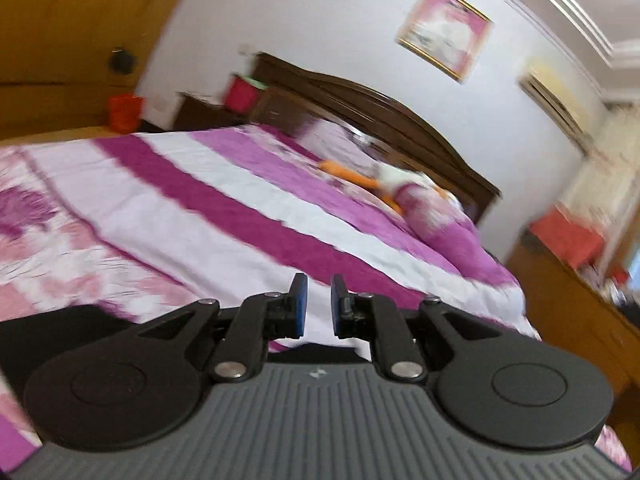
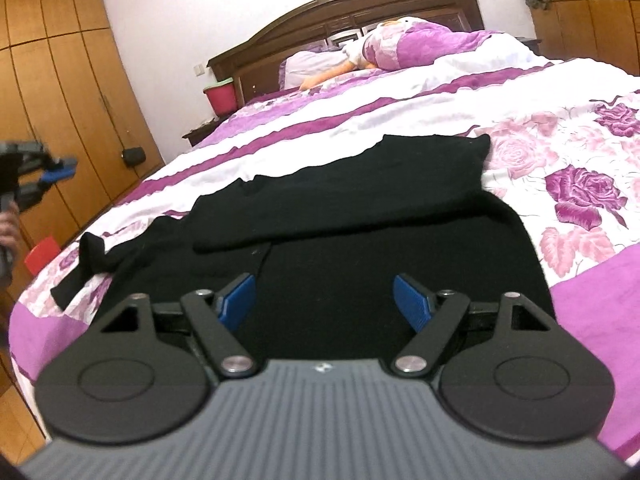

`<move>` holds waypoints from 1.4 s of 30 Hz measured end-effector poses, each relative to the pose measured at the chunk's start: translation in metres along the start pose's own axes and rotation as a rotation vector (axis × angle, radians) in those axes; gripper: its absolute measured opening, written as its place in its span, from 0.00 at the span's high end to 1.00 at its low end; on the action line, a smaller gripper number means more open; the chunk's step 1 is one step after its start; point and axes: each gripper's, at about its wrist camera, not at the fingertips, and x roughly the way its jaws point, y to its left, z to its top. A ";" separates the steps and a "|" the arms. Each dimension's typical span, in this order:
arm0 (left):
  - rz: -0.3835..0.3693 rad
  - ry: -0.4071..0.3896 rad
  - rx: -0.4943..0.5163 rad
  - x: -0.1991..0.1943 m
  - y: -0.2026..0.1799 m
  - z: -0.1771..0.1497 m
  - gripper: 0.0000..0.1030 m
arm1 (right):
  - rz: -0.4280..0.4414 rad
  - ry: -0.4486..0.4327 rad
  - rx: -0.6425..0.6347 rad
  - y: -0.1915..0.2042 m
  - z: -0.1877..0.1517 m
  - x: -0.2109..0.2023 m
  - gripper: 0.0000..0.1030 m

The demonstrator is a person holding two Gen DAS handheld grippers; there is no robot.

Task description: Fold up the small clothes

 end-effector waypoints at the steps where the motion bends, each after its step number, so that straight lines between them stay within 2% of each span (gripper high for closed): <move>1: -0.001 0.014 0.013 0.002 -0.011 -0.003 0.86 | 0.002 -0.001 -0.002 0.000 0.000 -0.001 0.24; 4: 0.051 0.066 0.030 0.006 -0.029 -0.015 0.85 | 0.013 -0.013 -0.025 0.001 -0.001 -0.005 0.24; 7: 0.103 0.116 0.003 0.009 -0.031 -0.032 0.84 | 0.002 -0.028 -0.059 0.001 -0.002 -0.009 0.24; 9: 0.131 0.151 -0.043 0.010 -0.021 -0.043 0.76 | -0.006 -0.035 -0.070 -0.001 -0.003 -0.010 0.24; 11: 0.174 0.167 -0.090 0.009 -0.009 -0.054 0.47 | -0.013 -0.039 -0.074 -0.002 -0.005 -0.010 0.24; 13: 0.238 0.154 -0.104 0.009 0.008 -0.063 0.33 | -0.020 -0.039 -0.070 -0.004 -0.006 -0.009 0.24; 14: 0.269 0.148 -0.100 0.011 0.015 -0.065 0.31 | -0.021 -0.037 -0.067 -0.005 -0.007 -0.008 0.24; 21: 0.439 0.150 -0.155 0.022 0.064 -0.076 0.25 | -0.024 -0.031 -0.052 -0.009 -0.010 -0.007 0.24; 27: 0.512 0.155 -0.249 0.056 0.109 -0.069 0.25 | -0.040 -0.021 -0.053 -0.011 -0.012 -0.006 0.24; 31: 0.563 0.140 -0.240 0.076 0.127 -0.061 0.25 | -0.060 -0.011 -0.055 -0.013 -0.013 -0.003 0.24; 33: 0.587 0.124 -0.213 0.080 0.132 -0.056 0.25 | -0.068 -0.008 -0.059 -0.014 -0.013 -0.001 0.24; 34: 0.578 0.124 -0.209 0.080 0.134 -0.054 0.33 | -0.070 -0.006 -0.060 -0.014 -0.013 0.000 0.24; 35: 0.557 0.124 -0.210 0.079 0.134 -0.052 0.56 | -0.071 -0.003 -0.059 -0.015 -0.013 0.001 0.24; 36: 0.508 0.132 -0.213 0.078 0.136 -0.050 0.67 | -0.070 0.001 -0.055 -0.016 -0.013 0.002 0.24; 38: 0.460 0.127 -0.189 0.073 0.131 -0.045 0.80 | -0.067 0.009 -0.043 -0.018 -0.013 0.005 0.24; 40: 0.399 0.089 -0.138 0.064 0.118 -0.037 0.88 | -0.065 0.007 -0.033 -0.020 -0.013 0.006 0.24; 42: 0.340 0.060 -0.097 0.056 0.102 -0.028 0.88 | -0.061 0.000 -0.025 -0.022 -0.013 0.006 0.24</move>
